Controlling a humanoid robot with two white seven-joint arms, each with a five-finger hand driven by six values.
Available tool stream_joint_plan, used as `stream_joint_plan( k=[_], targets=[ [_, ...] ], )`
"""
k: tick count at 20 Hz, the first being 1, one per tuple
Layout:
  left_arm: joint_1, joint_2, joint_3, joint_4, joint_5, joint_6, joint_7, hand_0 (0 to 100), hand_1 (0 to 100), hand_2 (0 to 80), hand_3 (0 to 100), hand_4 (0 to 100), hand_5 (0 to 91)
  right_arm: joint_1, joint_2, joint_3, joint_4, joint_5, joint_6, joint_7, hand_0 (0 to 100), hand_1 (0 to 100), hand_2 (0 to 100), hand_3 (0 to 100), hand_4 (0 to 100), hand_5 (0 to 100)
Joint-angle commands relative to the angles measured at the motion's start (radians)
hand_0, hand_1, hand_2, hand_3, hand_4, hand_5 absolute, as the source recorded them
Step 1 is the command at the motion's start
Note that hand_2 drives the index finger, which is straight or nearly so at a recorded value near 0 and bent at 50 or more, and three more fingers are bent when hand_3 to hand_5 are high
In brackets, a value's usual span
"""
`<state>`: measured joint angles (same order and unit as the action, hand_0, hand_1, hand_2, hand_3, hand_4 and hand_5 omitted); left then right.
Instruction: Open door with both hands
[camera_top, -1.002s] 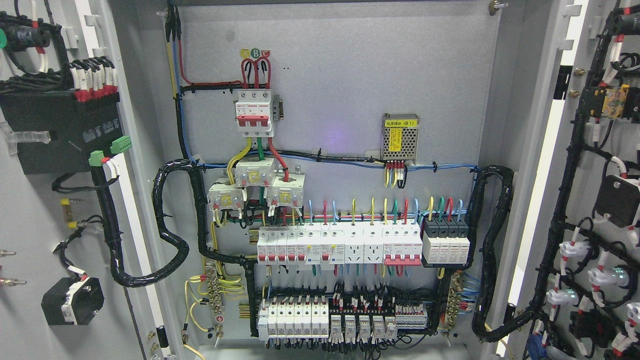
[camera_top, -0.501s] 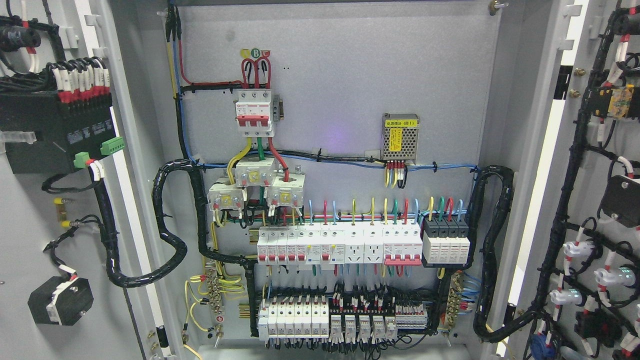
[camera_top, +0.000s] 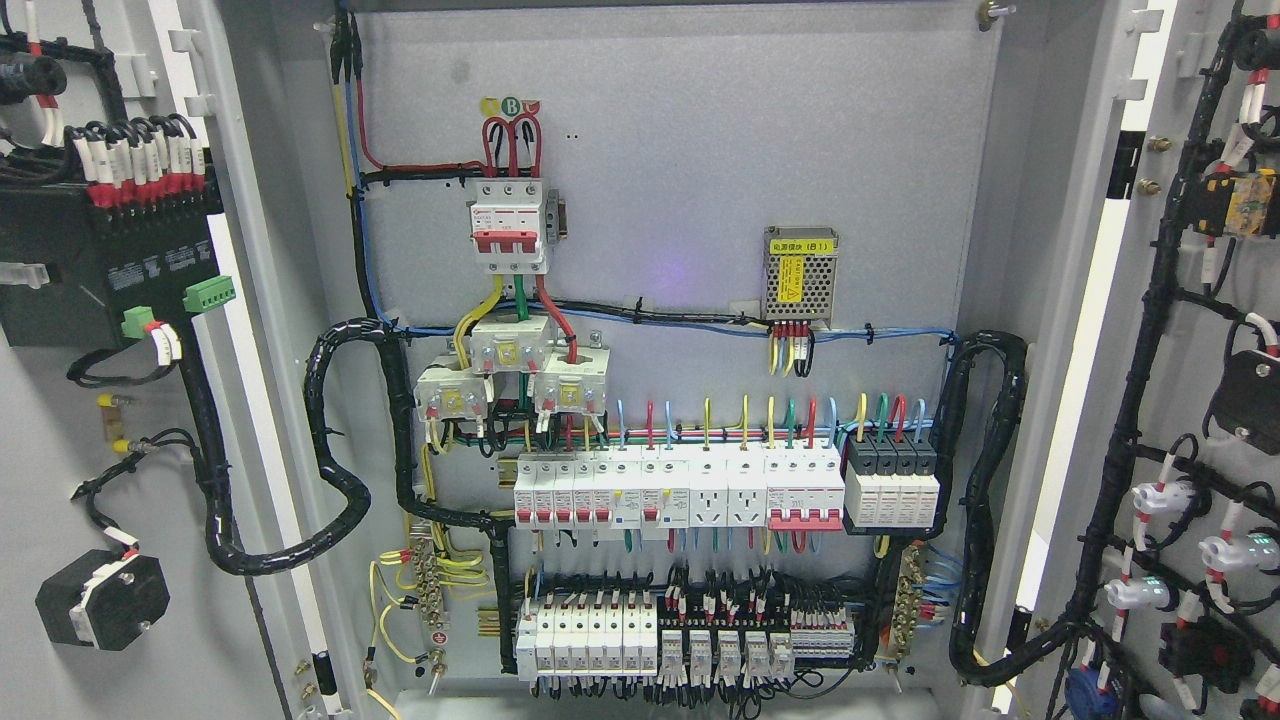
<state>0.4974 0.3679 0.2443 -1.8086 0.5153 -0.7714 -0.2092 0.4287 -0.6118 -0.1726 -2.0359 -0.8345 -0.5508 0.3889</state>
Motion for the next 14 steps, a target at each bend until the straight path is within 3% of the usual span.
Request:
stream_joint_plan(
  k=[1,10,14],
  targets=[
    [-0.033,0.036,0.053,0.038,0.037,-0.356,0.004,0,0,0.0,0,4,0.0,0.002,-0.028,-0.05,0.032,-0.031,-0.001,0.015,0,0,0,0,0,0],
    [-0.071,0.068,0.104,0.069,0.091,-0.276,0.002,0,0,0.0,0,4,0.0,0.004,-0.029,-0.073,0.071,-0.031,-0.003,0.019,0,0,0,0,0,0],
    [-0.074,0.075,0.116,0.078,0.103,-0.235,0.004,0,0,0.0,0,4,0.0,0.005,-0.028,-0.094,0.086,-0.031,-0.004,0.051,0,0,0,0,0,0]
  ],
)
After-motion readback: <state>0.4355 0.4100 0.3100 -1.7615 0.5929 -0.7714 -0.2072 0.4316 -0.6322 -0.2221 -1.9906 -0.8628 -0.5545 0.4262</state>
